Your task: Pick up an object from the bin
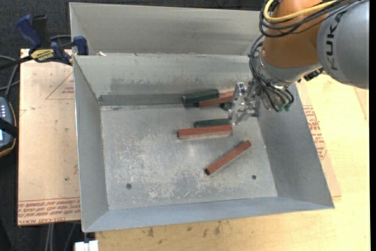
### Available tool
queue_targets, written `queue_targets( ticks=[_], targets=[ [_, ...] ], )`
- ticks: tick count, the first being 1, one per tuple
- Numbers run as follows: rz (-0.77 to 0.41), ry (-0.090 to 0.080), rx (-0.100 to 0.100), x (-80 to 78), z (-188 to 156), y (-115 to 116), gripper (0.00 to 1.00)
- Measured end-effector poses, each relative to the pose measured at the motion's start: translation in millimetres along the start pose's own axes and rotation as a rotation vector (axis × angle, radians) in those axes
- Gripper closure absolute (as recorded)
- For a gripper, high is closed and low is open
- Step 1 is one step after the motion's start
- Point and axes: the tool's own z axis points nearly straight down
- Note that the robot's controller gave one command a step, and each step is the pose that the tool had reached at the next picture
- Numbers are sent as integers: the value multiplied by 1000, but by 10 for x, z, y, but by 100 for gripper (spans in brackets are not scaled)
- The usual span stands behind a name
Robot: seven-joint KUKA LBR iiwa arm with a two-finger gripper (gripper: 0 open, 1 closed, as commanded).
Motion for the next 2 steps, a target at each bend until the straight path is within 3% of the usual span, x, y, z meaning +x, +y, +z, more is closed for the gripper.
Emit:
queue_targets(
  ticks=[1,2],
  targets=[
    [-61,0,1,155,786,175,0],
    [-61,-2,0,151,794,179,0]
  ],
)
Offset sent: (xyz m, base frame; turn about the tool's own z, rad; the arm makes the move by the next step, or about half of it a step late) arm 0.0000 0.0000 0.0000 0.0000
